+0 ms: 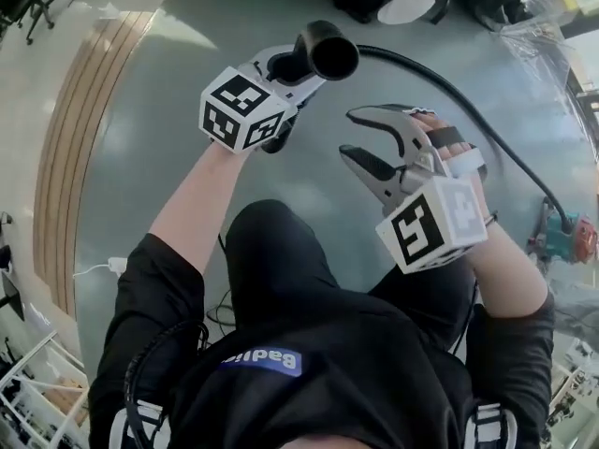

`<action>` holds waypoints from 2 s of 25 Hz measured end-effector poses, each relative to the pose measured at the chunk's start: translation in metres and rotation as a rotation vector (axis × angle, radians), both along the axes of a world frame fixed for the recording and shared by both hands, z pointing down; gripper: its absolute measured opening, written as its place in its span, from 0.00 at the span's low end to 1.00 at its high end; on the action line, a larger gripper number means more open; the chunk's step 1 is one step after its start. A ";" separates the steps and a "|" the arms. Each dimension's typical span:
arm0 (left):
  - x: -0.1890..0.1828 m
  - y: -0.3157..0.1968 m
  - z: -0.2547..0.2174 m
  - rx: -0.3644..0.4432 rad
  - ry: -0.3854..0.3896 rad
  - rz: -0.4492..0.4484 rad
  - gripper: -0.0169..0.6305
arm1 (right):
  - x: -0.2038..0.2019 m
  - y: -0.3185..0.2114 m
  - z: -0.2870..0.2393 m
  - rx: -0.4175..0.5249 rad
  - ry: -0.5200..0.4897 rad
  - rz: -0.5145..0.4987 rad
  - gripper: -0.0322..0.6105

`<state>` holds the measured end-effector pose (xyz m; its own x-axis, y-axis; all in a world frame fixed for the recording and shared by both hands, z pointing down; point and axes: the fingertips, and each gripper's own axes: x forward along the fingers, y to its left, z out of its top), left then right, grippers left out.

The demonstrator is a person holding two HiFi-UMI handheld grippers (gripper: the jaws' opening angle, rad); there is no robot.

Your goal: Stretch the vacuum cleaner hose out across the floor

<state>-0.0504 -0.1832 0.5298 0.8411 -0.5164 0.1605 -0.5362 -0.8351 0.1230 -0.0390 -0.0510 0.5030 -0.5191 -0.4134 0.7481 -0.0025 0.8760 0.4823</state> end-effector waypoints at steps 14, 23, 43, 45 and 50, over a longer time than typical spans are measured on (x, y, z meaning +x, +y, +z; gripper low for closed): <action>-0.156 -0.018 -0.113 0.218 0.138 -0.207 0.26 | -0.211 -0.092 0.052 -0.757 -0.630 -0.163 0.48; -0.229 -0.075 -0.087 0.168 0.142 -0.564 0.29 | -0.277 -0.126 0.070 -0.958 -0.737 -0.394 0.34; -0.311 -0.075 -0.067 0.107 0.205 -1.055 0.44 | -0.382 -0.206 0.145 -0.592 -0.437 -0.141 0.33; -0.344 -0.063 -0.064 0.129 0.293 -1.146 0.45 | -0.391 -0.201 0.149 -0.488 -0.430 -0.130 0.33; -0.421 -0.040 -0.049 0.119 0.526 -1.200 0.32 | -0.413 -0.196 0.174 -0.417 -0.385 -0.032 0.33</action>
<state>-0.4718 -0.2233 0.4809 -0.2004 -0.9694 -0.1417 -0.8582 0.1039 0.5027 -0.4521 -0.2468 0.6770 -0.7940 -0.1031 0.5992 -0.0803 0.9947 0.0648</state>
